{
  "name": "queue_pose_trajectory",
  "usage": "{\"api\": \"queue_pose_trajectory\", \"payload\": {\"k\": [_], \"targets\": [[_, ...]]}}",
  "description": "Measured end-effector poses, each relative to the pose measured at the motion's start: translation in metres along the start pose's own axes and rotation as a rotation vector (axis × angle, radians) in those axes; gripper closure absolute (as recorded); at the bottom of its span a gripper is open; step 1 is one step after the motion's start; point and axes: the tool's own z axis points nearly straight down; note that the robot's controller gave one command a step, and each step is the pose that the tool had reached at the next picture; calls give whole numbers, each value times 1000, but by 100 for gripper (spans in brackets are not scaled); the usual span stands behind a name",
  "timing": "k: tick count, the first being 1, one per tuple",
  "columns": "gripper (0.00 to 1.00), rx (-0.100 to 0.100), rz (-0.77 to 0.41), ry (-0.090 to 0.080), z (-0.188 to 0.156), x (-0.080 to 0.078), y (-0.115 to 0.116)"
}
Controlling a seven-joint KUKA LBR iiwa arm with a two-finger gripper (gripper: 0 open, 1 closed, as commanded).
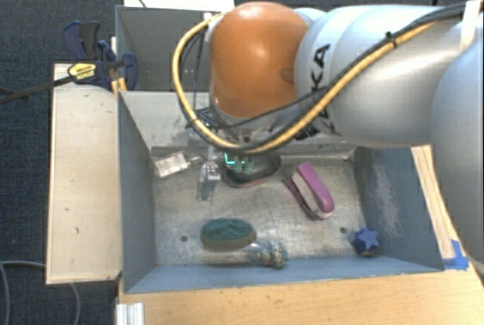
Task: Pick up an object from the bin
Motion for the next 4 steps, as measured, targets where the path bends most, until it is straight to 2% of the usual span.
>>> {"api": "queue_pose_trajectory", "payload": {"k": [1,2,3,4], "targets": [[0,-2,-179,-1,148,45,-38],[100,-1,-174,-2,146,44,-38],[0,-1,-169,-6,146,43,-39],[0,-2,-304,-19,155,66,-105]]}}
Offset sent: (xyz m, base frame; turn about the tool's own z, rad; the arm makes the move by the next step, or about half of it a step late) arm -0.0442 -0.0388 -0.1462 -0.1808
